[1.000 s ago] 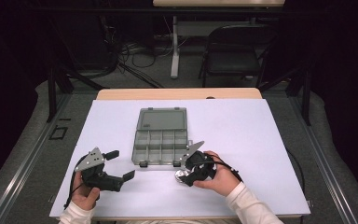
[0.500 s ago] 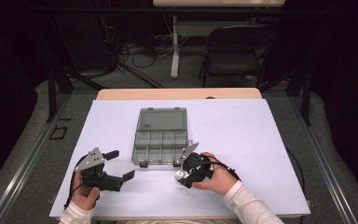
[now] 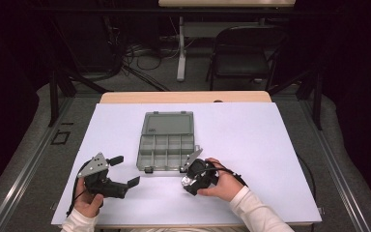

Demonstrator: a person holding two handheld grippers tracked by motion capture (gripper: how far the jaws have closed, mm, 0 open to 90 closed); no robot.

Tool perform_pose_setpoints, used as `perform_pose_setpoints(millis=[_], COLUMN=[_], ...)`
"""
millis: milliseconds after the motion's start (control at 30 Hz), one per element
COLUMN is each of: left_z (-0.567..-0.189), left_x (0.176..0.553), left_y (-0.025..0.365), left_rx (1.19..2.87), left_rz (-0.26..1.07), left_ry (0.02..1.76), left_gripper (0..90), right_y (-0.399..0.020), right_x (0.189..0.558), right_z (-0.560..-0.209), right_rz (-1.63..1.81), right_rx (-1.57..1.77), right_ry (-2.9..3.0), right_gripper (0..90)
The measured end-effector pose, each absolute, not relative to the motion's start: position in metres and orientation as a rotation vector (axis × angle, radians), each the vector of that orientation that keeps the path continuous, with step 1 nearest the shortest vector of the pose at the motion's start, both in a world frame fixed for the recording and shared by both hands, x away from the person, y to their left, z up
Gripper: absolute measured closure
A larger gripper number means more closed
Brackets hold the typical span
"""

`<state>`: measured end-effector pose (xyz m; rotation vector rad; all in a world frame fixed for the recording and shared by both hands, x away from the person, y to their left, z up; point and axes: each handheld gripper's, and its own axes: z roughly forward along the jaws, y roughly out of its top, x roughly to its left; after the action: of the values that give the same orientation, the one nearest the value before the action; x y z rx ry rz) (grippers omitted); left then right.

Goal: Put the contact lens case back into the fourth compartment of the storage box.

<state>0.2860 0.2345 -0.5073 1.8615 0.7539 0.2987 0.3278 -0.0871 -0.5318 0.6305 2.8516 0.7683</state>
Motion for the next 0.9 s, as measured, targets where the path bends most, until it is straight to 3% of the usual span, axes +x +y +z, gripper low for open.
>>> perform_pose_setpoints(millis=[900], left_z=[-0.5077], left_x=[0.2863], left_y=[0.2345], left_rx=[1.859], left_rz=[0.295], left_ry=[0.759], left_gripper=[0.7], right_y=[-0.0845], right_x=[0.3332], right_z=[-0.5409], right_rz=[0.733], right_rx=[0.576], right_ry=[2.916], right_gripper=[44.6])
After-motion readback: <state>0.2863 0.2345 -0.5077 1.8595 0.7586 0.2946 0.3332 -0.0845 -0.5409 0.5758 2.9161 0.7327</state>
